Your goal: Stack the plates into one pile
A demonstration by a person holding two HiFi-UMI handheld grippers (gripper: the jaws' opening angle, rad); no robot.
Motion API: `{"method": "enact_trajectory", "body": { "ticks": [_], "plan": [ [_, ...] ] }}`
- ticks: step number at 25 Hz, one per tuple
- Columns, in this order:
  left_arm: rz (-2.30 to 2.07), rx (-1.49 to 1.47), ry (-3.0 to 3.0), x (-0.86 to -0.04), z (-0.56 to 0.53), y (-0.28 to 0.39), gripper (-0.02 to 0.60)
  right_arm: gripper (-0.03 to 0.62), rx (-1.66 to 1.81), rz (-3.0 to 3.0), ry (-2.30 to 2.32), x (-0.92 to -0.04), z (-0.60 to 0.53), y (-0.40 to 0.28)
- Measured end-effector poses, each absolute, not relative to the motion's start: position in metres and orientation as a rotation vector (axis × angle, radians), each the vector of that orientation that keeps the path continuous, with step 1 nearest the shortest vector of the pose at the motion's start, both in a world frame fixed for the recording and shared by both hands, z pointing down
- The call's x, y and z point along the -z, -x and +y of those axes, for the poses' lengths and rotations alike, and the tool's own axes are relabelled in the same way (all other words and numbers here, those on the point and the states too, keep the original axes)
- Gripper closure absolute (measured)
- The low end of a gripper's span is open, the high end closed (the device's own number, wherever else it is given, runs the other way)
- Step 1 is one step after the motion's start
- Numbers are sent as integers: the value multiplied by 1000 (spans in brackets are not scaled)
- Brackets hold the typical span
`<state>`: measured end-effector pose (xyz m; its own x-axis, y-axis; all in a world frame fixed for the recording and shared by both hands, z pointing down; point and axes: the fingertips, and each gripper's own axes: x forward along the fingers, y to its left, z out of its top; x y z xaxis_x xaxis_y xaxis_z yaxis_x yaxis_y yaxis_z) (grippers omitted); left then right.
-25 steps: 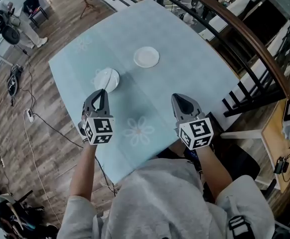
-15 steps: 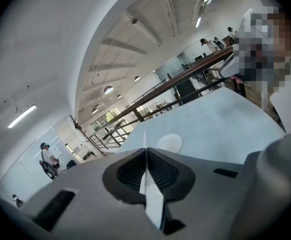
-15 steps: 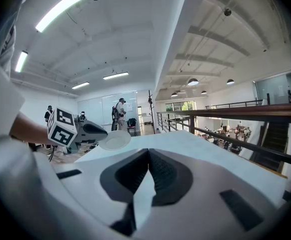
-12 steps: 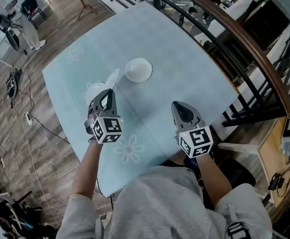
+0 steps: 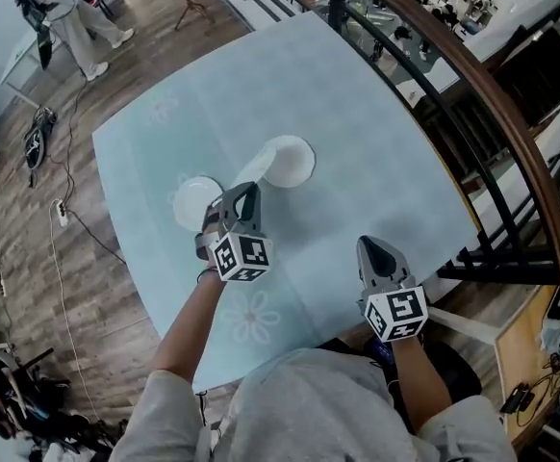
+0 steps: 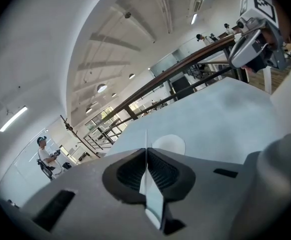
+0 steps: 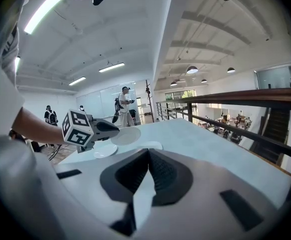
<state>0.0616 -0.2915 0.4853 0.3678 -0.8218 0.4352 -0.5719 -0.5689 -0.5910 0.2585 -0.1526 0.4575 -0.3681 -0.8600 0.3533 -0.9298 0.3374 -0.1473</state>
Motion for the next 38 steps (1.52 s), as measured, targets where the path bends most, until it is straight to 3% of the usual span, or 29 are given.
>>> {"method": "enact_trajectory", "body": {
  "ticks": [7,20,29,38],
  "plan": [
    [1295,1021,2250,-437,-281,-16,557,568,-517,-2433,-1578,-462,-181,-253],
    [1490,901,2116,-300,-164,103,556,568,-404,-2640,-1389,-448,-196,-141],
    [1419,667,2112,-234,-73,88,556,568,-244,-2625,-1447,-413,-163,-106],
    [1263,623,2103,-269,-127,12,556,568,-148,-2553,-1517,-404,-158,-148]
  ]
}}
